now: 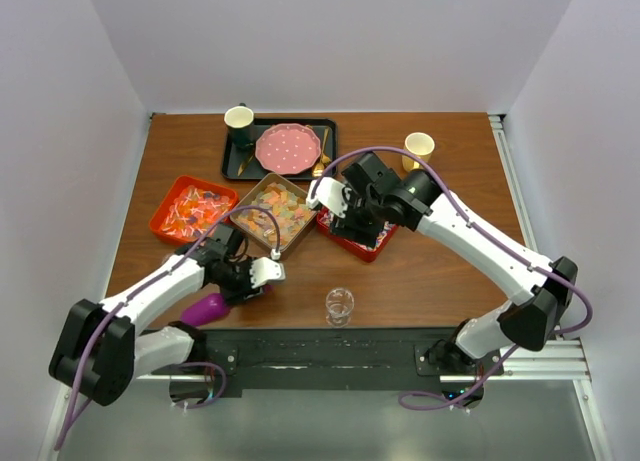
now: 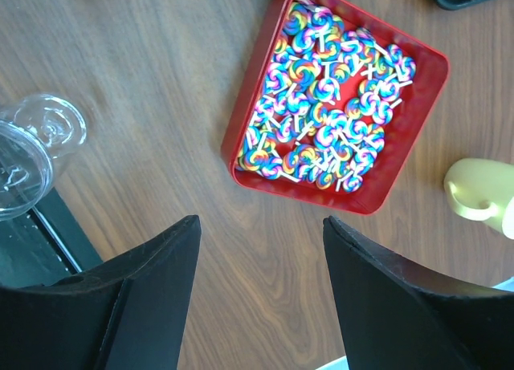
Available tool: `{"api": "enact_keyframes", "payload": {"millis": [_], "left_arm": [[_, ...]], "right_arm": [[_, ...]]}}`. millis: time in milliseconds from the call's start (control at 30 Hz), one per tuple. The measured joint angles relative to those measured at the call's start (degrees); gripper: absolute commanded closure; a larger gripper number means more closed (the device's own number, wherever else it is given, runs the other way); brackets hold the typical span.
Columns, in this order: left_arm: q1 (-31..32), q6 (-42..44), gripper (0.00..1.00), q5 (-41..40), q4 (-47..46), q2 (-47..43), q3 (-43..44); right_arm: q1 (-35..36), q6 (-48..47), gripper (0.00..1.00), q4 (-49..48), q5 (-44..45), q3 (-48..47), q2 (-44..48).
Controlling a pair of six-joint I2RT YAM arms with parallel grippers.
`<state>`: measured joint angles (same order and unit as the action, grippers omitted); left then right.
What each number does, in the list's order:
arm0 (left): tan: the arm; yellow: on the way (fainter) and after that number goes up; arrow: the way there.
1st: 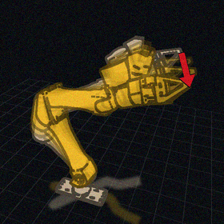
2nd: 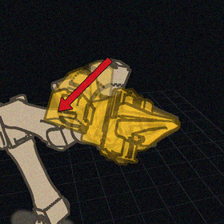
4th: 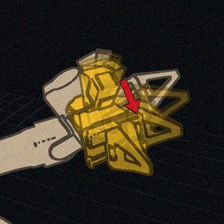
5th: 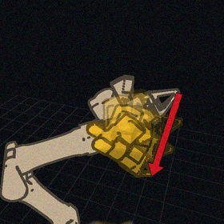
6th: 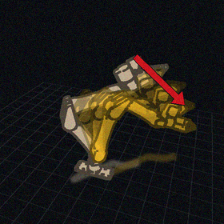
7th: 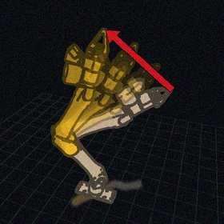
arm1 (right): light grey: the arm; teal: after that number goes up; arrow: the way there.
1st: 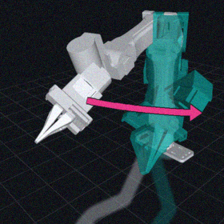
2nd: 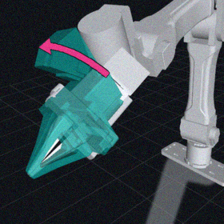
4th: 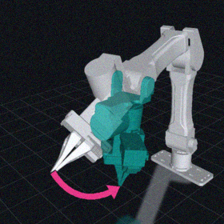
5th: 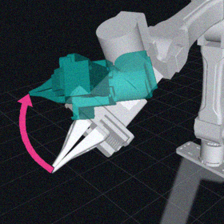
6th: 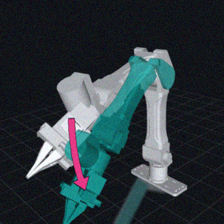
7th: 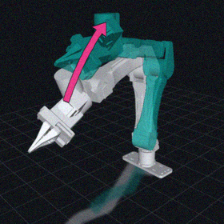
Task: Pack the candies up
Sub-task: Adjust the spatula at the center of the board.
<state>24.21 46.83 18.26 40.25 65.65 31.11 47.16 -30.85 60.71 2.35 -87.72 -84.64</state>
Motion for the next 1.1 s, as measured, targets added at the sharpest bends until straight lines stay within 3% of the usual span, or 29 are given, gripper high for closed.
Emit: {"api": "enact_keyframes", "payload": {"millis": [100, 200, 267, 300, 467, 633, 733, 867, 1100], "left_arm": [[2.21, -1.55, 0.62, 1.7, -3.45, 1.95, 0.0], [4.66, -3.39, 0.48, 2.93, -7.02, 4.31, 0.9], [6.01, -4.57, 0.09, 3.82, -9.4, 6.58, 2.08], [6.47, -5.22, 0.0, 4.09, -10.27, 7.48, 2.64], [6.84, -6.69, 0.0, 4.31, -9.64, 6.78, 5.07], [4.46, -3.23, 0.0, 4.11, -4.07, -3.3, 5.38], [-1.7, 0.61, 0.0, 4.35, -0.68, -6.38, 5.92], [-9.64, 6.58, 0.0, 4.04, 3.32, -4.22, 6.58], [-15.69, 13.66, 0.0, 2.54, 5.86, -4.04, 5.07]], "right_arm": [[-0.22, 0.0, 0.34, -0.04, 0.39, 0.11, 0.7], [-0.59, 0.0, 0.34, -0.07, 1.09, 0.11, 1.33], [-0.79, 0.0, 0.34, -0.07, 1.22, 0.13, 1.6], [-0.96, 0.0, 0.34, -0.11, 1.25, 0.24, 1.73], [-1.51, -0.02, 0.34, -0.09, 1.27, 1.09, 2.36], [-2.05, -0.02, 0.34, -0.24, 1.2, 1.88, 2.89], [-2.47, 0.0, 0.34, -0.33, 1.2, 2.03, 3.02], [-2.69, 0.0, 0.34, -0.52, 1.16, 2.89, 3.39], [-2.8, 0.0, 0.34, -0.59, 1.07, 2.91, 3.41]]}}
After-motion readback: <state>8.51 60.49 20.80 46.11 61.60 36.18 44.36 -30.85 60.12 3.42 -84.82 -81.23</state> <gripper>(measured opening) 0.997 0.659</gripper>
